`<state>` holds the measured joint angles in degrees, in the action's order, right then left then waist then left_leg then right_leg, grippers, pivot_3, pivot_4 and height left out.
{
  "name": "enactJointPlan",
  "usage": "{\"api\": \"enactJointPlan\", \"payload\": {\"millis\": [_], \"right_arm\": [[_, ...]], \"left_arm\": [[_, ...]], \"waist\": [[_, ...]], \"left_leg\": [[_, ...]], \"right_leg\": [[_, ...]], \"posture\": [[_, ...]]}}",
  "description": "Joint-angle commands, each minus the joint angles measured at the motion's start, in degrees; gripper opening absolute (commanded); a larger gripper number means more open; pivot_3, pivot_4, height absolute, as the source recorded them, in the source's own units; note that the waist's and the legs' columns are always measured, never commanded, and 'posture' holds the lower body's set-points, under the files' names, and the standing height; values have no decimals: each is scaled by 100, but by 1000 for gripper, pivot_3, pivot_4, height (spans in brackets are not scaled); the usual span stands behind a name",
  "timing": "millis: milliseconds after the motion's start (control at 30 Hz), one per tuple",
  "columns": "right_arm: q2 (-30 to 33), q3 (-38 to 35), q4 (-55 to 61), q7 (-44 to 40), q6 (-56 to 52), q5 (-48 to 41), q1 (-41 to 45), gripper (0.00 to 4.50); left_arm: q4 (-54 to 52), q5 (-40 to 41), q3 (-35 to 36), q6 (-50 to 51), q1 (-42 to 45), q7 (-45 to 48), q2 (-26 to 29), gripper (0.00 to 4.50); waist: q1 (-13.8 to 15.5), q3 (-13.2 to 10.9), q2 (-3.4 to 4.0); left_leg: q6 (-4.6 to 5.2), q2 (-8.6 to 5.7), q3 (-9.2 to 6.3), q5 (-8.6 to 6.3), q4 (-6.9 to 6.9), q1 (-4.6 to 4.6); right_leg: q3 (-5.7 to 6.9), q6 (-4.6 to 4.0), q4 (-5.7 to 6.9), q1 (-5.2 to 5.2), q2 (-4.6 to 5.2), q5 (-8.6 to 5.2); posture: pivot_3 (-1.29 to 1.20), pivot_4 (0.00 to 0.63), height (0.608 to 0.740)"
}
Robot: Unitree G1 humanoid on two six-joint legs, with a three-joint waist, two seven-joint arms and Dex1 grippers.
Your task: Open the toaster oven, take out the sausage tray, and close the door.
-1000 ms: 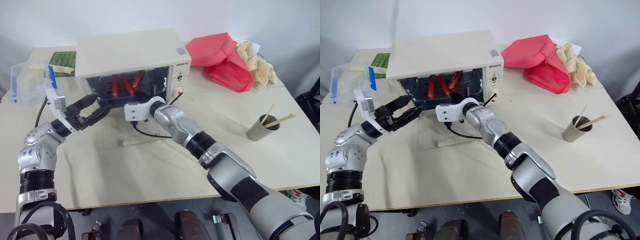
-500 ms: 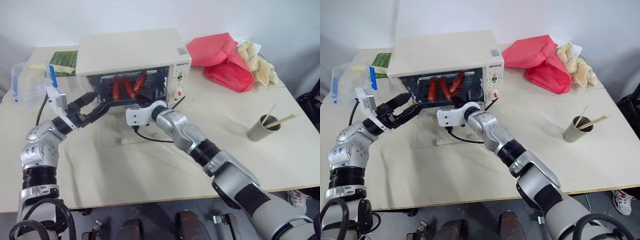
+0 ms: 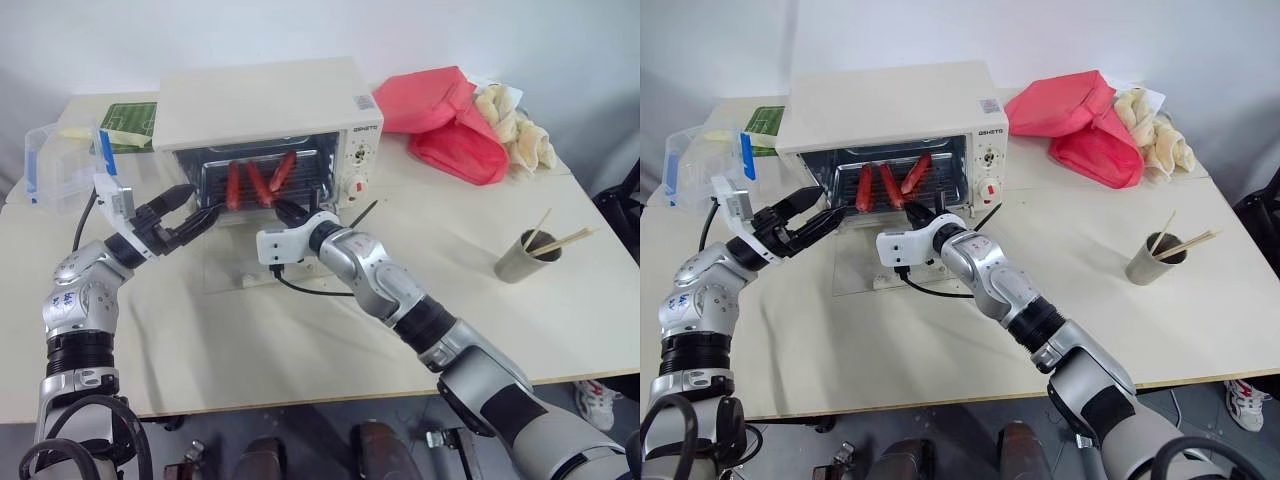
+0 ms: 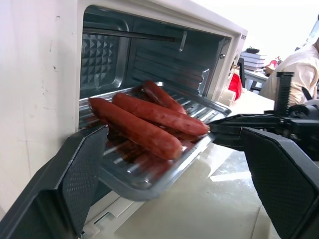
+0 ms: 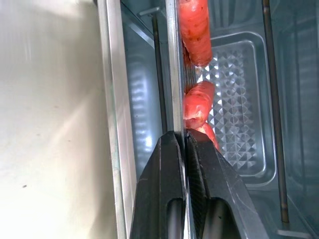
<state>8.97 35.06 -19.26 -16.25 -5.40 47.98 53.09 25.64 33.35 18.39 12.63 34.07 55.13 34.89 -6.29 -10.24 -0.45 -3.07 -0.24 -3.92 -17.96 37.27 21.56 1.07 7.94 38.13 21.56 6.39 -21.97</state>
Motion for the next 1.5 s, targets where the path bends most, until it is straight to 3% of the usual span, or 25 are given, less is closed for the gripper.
{"api": "enactJointPlan", "payload": {"millis": [33,300,933,1500], "right_arm": [[80,-160,614,2,-8,70,-15,106],[369,-208,1041,-13,241,100,-315,106],[639,-324,1036,370,776,48,-459,106],[886,-406,1492,404,808,165,-855,106]], "left_arm": [[44,-29,182,-99,172,-66,112,4500],[87,22,247,-11,161,10,230,4500],[-1100,501,561,901,-569,134,386,4500],[556,-79,134,243,615,393,208,4500]], "waist": [[2,0,0],[26,0,-1],[148,0,-2],[182,1,-6]], "left_leg": [[0,0,0,0,1,0],[0,-1,0,0,4,0],[0,-3,1,0,4,0],[1,-7,-2,0,9,1]], "right_leg": [[0,0,1,0,0,0],[0,0,2,0,1,0],[-1,0,-3,-4,4,0],[10,0,-1,-8,4,0]], "posture": [[0,150,740],[0,150,740],[0,150,740],[0,150,740]]}}
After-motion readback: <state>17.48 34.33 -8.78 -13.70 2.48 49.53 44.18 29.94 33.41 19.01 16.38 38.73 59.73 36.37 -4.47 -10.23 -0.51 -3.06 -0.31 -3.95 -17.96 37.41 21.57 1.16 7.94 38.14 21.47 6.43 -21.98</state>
